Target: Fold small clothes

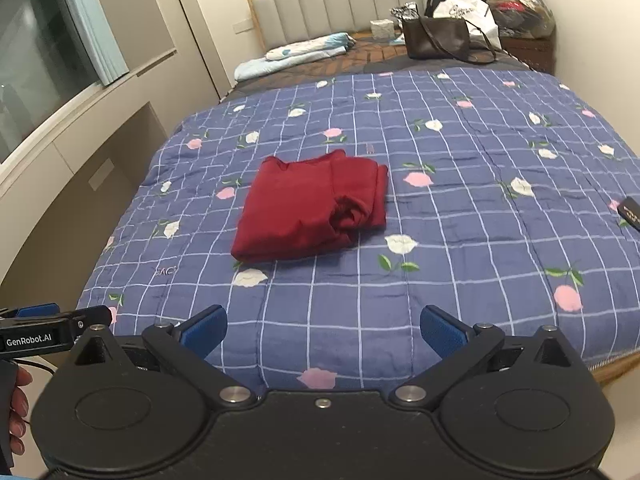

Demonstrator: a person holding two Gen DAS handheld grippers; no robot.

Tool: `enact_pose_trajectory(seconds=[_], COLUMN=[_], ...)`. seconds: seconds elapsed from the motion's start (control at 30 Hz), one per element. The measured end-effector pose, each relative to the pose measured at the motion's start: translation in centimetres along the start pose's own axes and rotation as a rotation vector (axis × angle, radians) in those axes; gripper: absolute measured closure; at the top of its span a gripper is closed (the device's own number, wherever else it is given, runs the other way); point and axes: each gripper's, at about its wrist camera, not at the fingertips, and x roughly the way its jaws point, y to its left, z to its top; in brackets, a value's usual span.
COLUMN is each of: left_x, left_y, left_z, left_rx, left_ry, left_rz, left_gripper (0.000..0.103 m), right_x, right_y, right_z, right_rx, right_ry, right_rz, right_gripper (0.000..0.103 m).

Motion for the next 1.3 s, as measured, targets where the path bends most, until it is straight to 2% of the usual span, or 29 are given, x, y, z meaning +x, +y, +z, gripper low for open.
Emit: enact_pose_trajectory(seconds=[0.37, 1.3], left_x=[0.0, -0.3], left_y=[0.3, 1.5], left_z=[-0.5, -0.5], left_rx=[0.008, -0.027], left_ry=[0.009, -0.011], left_rz=[-0.013, -0.012], left_gripper=[0.0, 0.0], right_x=[-0.1, -0.2], right_y=[0.7, 1.6], right_z=[-0.8, -0.4], right_rx=[0.007, -0.021], right_ry=[0.021, 0.01], right_rz=[-0.025, -0.023], right_gripper=[0.001, 0.001])
